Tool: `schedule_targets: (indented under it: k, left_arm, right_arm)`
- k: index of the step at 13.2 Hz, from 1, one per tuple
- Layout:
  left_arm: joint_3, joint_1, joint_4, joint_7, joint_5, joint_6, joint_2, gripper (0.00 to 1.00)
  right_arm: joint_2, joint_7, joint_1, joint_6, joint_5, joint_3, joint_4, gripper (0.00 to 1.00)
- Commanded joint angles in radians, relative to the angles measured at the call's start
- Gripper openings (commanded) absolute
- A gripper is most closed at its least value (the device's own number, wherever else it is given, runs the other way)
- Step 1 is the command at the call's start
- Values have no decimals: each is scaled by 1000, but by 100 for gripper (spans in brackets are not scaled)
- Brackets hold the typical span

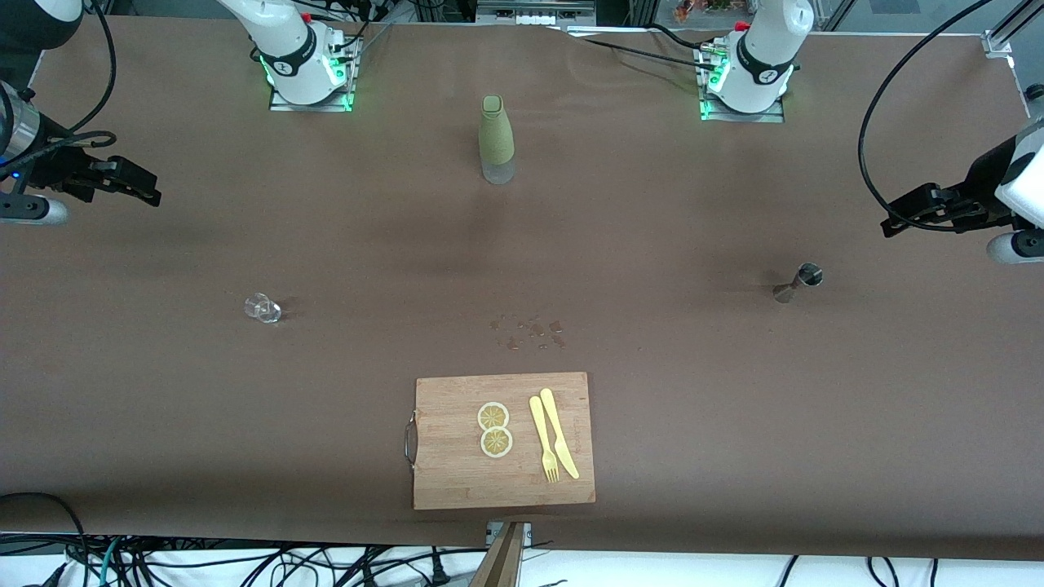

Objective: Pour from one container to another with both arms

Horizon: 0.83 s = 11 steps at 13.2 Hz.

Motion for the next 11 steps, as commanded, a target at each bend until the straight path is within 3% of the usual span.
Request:
schedule_targets:
  k: [1,11]
  left_arm:
    - [-2,2,-20,4,19,12,-17,100]
    - [6,5,-26,20,19,3,15,100]
  right_arm:
    - [7,-125,-4,-43,33,-5,14,100]
    - [85,-610,-33,-46,48,-72,15,100]
